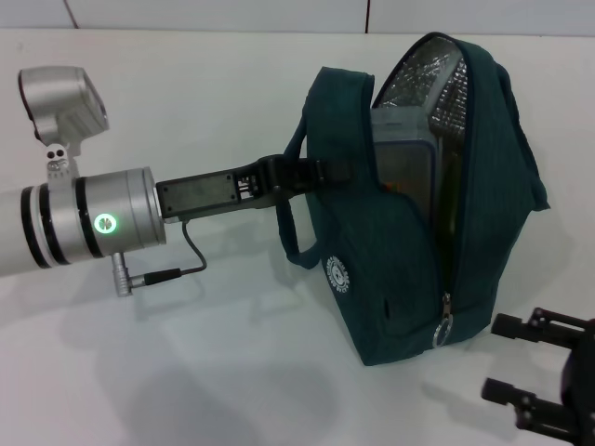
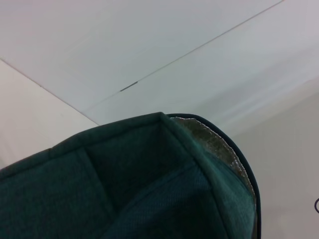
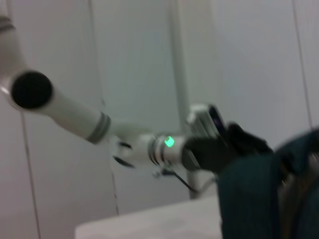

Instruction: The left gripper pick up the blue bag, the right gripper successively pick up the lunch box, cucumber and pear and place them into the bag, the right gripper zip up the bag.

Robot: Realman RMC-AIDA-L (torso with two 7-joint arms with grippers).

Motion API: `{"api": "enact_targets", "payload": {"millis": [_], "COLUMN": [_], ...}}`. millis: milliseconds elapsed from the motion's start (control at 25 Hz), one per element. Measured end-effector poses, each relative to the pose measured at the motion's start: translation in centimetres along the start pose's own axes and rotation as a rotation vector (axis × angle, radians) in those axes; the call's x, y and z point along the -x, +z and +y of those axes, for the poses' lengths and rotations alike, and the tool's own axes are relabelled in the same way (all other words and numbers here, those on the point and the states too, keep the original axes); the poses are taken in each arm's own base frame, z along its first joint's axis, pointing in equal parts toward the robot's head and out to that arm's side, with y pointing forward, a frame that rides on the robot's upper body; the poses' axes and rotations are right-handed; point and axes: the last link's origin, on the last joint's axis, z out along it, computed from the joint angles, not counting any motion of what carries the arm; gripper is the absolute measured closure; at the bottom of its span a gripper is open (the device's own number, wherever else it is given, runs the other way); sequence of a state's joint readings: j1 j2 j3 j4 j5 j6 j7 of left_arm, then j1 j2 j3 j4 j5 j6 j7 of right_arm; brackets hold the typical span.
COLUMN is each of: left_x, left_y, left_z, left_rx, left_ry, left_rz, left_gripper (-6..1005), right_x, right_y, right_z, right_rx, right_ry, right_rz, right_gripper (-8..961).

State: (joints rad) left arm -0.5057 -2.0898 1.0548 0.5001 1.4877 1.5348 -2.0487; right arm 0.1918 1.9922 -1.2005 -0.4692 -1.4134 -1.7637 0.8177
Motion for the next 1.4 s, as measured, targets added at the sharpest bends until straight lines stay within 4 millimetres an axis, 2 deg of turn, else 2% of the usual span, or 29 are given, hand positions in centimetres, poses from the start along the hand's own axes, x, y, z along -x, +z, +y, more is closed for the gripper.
{"api": "enact_targets", "payload": {"millis": [280,520,1000,1200,1400], "left_x": [0.1,0.1,-0.1,-0.1,0.1], "left_y": [-0.1,-0.1,0.0,0.1,-0.1], "left_z": [0.0,-0.1,0.0,0.0,0.0], "left_rx": [-0.001,-0.003,0.0,0.001,0.0], "left_ry": [0.001,0.005,0.01,0.011,0.006], "left_rz": [0.001,0.001,-0.001,-0.003,0.0], "left_gripper": [965,964,965,965,964], "right_x": [-1.3,-1.6,-1.8,-2.1,-2.1], "right_y": [1.4,2.1,3.5,4.6,4.6], "right_z": [-0.9,-1.6,-1.7,-1.4,-1.4], "right_rx": [-0.045,-0.063,-0.031,0.008,0.004], "right_ry": [0.042,0.048,0.06,0.066,0.067], "right_rz": [0.053,0.071,0.078,0.095,0.096], "right_gripper": [334,344,373,386,398]}}
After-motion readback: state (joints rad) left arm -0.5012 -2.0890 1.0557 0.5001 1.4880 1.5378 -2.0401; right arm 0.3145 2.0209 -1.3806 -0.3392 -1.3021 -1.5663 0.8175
